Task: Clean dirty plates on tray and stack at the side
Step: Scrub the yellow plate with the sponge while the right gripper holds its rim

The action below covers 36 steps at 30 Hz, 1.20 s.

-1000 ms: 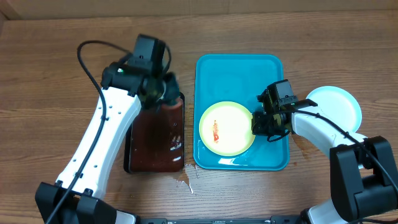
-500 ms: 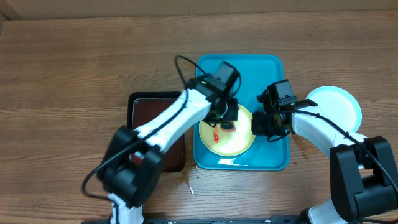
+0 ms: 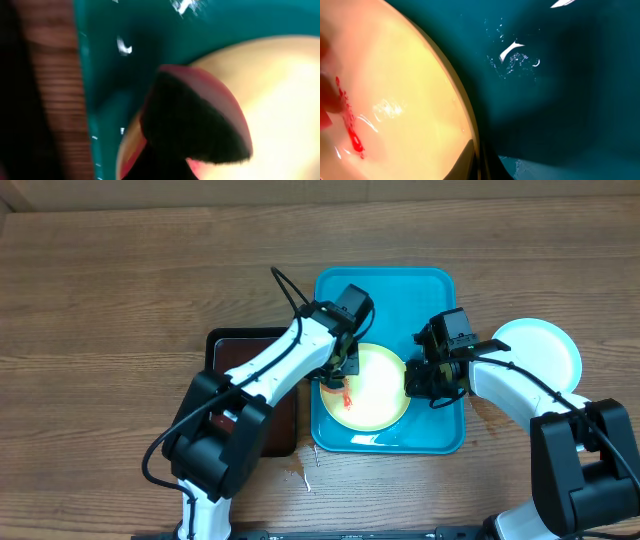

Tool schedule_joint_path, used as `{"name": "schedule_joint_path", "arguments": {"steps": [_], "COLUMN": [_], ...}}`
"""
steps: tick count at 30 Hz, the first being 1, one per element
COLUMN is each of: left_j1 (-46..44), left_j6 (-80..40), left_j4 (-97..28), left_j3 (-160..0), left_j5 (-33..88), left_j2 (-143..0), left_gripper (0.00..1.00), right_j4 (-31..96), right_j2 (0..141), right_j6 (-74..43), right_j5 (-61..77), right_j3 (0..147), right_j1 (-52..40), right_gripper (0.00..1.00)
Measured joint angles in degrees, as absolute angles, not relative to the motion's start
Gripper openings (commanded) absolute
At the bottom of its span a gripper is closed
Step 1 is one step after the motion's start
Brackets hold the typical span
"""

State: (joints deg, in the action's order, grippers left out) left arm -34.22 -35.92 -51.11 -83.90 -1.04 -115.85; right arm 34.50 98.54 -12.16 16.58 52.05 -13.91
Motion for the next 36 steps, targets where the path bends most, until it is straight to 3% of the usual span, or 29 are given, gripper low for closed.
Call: {"name": "schedule_joint_path", "arguments": {"steps": [4, 10, 18, 27, 36], "left_j1": [-33.98, -34.46, -34.83, -34.79, -34.79], "left_j6": [-33.63, -32.38, -34.70, -35.94, -35.66], "left_j4": [-48.58, -39.81, -43.07, -61.43, -59.96], "left_j3": [-83.90, -83.99, -84.64, -88.16, -88.99], "left_j5": [-0.30, 12.99, 22.52, 10.48, 0.82], "left_j2": [-115.87, -118.24, -121.64, -121.64, -121.64], "left_gripper": [0.04, 0.04, 0.04, 0.04, 0.04], "right_j4": [34.50, 34.68, 36.05, 36.03, 35.81], "right_j2": [98.54, 98.54, 98.43, 98.41, 98.41], "right_j6": [-12.19, -12.16, -11.97, -11.94, -11.97], "right_j5": [16.69, 16.71, 16.43, 16.51, 16.71], "right_j3": [52.05, 52.05, 51.96, 51.96, 51.96], "right_j1": [-13.91, -13.91, -13.76, -13.76, -13.87], "right_gripper": [0.04, 0.04, 0.04, 0.04, 0.04]}}
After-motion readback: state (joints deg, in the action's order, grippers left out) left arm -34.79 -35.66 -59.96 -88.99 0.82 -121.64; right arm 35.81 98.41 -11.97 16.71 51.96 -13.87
